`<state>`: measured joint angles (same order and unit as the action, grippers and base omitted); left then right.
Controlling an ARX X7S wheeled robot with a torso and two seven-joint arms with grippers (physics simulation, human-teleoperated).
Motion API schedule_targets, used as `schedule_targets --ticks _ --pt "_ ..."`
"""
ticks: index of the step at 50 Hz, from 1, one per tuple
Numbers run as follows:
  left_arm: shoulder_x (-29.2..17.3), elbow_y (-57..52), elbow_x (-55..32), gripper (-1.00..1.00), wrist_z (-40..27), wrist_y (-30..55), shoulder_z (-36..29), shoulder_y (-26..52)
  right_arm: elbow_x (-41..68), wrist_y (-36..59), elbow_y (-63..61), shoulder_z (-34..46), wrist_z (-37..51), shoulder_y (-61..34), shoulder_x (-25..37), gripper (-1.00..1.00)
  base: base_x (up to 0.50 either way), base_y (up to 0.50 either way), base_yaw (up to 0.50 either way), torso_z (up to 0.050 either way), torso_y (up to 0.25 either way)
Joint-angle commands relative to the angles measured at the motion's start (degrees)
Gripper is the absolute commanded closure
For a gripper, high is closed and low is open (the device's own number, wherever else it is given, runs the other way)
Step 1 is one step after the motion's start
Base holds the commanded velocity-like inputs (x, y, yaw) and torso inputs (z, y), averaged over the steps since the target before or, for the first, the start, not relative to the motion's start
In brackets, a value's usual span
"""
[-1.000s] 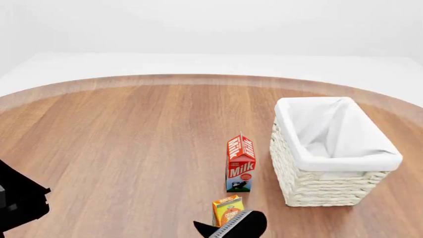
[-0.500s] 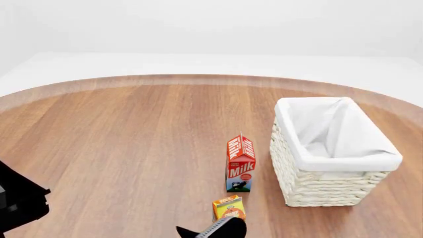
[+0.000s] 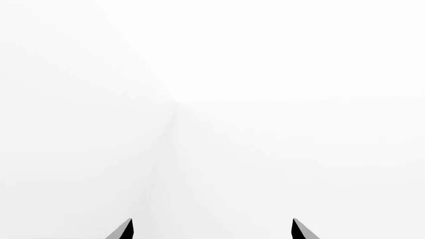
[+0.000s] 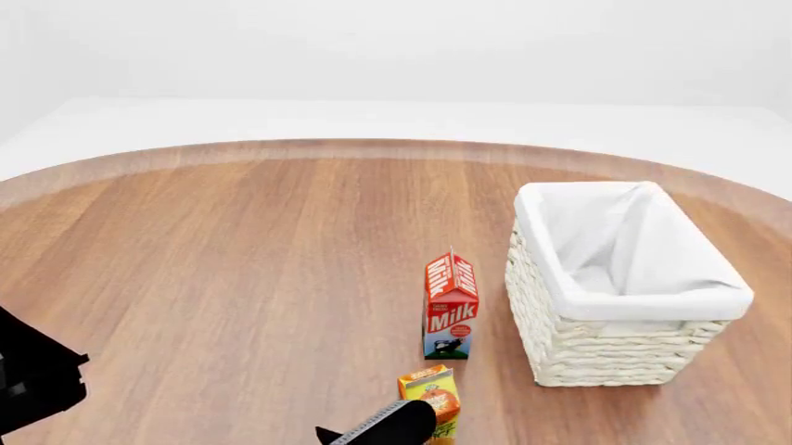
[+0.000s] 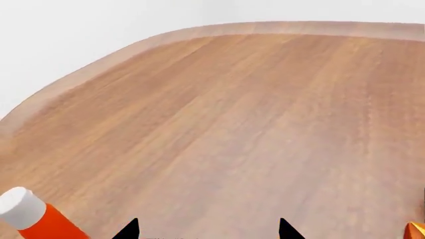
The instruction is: Pick up the cream cheese box and the butter, and put them in the basket.
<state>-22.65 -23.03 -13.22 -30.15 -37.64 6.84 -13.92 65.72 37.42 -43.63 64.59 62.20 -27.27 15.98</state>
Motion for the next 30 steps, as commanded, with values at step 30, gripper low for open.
schedule_targets --ticks 30 --pt "0.1 0.5 -2.1 -1.0 0.8 -2.2 4.7 -1.6 -6.0 -8.3 12.9 -1.4 -9.6 5.7 -2.5 -1.0 0.0 0.0 0.0 0.0 0.0"
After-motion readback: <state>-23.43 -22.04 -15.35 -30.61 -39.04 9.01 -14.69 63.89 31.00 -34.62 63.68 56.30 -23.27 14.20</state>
